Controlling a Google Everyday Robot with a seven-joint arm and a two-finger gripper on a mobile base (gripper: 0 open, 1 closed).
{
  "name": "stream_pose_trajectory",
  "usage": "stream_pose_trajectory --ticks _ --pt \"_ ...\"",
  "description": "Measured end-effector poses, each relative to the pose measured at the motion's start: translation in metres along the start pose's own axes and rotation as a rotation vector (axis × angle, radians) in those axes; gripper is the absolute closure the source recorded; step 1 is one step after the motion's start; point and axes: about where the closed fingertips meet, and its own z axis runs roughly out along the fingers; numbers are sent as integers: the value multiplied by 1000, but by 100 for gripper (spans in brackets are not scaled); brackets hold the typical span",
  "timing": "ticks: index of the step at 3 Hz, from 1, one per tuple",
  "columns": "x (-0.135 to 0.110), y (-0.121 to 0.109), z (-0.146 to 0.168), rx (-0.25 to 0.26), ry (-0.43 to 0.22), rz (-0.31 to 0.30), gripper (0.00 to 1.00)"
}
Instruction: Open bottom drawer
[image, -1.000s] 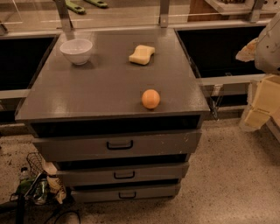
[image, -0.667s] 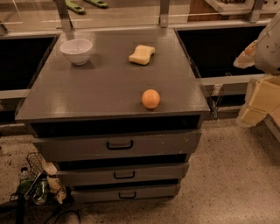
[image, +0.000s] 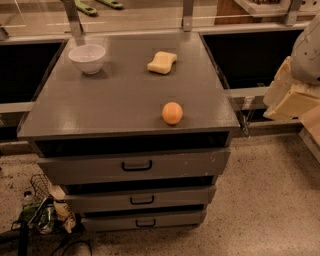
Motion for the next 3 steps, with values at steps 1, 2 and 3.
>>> stream_pose_trajectory --ticks 1,2,3 --pt "0 0 0 2 -1 0 87" --pt "0 15 14 -5 -26 47 100" --pt "-1 37 47 -22 -52 94 100"
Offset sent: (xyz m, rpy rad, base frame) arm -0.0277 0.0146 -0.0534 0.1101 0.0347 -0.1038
